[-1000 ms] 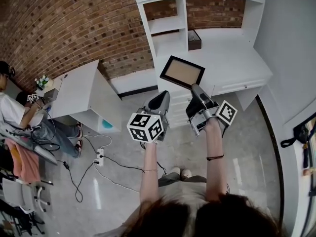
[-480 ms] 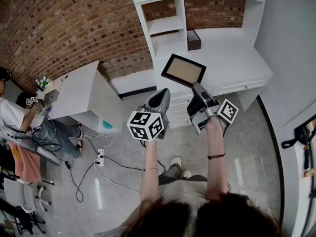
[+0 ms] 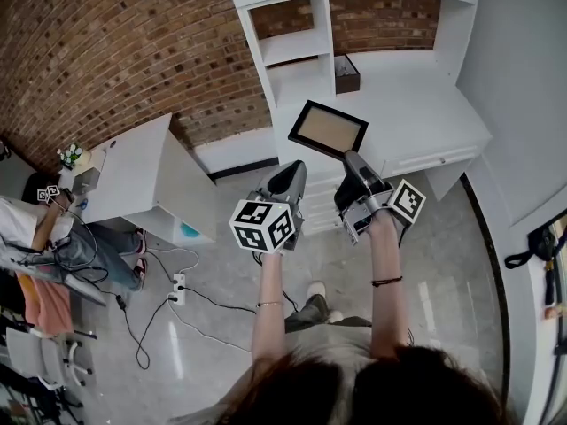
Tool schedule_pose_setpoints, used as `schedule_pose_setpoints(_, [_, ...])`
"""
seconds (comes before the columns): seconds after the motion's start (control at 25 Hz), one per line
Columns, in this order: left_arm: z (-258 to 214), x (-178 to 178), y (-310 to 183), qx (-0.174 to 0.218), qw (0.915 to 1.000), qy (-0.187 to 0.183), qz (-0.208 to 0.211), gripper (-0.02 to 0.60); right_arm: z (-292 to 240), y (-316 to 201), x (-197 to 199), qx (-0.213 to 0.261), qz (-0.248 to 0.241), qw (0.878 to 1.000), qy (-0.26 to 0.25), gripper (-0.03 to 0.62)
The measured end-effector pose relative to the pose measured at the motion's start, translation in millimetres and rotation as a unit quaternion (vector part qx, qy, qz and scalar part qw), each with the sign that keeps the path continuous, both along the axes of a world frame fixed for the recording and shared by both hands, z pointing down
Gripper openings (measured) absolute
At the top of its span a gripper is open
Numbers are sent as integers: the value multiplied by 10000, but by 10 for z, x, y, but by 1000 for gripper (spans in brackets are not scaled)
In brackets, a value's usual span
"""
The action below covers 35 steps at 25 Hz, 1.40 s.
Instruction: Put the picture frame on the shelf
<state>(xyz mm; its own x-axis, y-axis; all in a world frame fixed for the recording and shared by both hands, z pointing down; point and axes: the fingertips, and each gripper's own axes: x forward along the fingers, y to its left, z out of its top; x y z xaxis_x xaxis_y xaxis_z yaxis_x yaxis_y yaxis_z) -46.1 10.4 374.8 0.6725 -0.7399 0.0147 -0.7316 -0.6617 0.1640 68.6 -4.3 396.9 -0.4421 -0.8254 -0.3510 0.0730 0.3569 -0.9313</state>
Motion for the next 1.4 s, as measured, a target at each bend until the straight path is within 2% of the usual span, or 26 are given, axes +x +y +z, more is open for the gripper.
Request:
schedule_pose_setpoints(0.28, [-77, -176, -408, 34, 9999, 122, -66, 11, -19, -391, -90, -46, 31, 10000, 59, 72])
schedule_pose_setpoints(0.48, [-72, -174, -641, 37, 9999, 134, -22, 11, -9, -622, -125, -59, 30, 10000, 49, 72])
schedule_pose_setpoints(1.08, [-75, -171, -1158, 60, 9997, 116, 197, 11, 8, -1085, -148, -66, 183, 9998, 4, 72])
schedule_pose_setpoints(1.4, [-47, -306, -1364, 90, 9997, 50, 242, 11, 29, -1264, -272, -50, 271, 9996, -39, 72])
